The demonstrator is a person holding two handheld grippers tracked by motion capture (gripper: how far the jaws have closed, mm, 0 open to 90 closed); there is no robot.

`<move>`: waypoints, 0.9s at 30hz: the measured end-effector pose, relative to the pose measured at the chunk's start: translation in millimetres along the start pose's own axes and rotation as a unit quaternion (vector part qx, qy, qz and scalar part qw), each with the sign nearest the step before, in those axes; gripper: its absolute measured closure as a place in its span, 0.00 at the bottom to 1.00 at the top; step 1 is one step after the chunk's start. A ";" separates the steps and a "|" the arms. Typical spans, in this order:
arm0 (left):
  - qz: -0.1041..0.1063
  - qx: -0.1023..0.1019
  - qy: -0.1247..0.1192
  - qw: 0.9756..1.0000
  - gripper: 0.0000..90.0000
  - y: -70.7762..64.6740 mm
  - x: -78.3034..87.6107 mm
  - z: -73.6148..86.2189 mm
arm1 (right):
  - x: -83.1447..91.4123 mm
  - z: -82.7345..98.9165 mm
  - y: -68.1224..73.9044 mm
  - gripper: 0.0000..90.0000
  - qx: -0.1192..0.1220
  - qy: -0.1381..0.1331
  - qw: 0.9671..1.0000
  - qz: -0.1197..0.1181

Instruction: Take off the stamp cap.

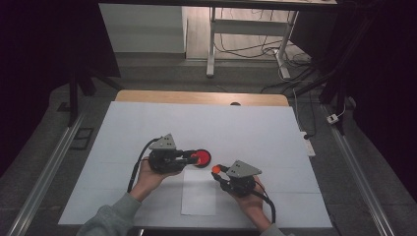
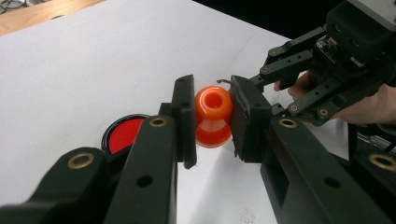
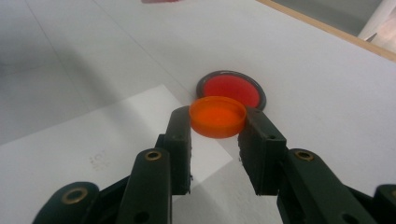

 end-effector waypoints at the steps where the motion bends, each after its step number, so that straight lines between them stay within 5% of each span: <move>1: 0.000 0.000 0.000 1.000 0.80 0.1 0.2 -0.1 | 1.1 0.9 -0.7 0.72 -0.003 -0.002 1.000 -0.001; 27: -0.002 -0.007 0.003 1.000 0.80 2.0 6.3 -2.9 | 43.1 23.2 -21.8 0.72 -0.021 0.007 0.999 0.036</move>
Point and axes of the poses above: each handheld gripper's, and its own axes: x roughly backward along the jaws, z roughly out of its underside, y roughly to its left, the point moved 8 cm from there along -x, roughly forward along the jaws, and after that the axes turned 4 degrees about -y, right-handed, at the moved point
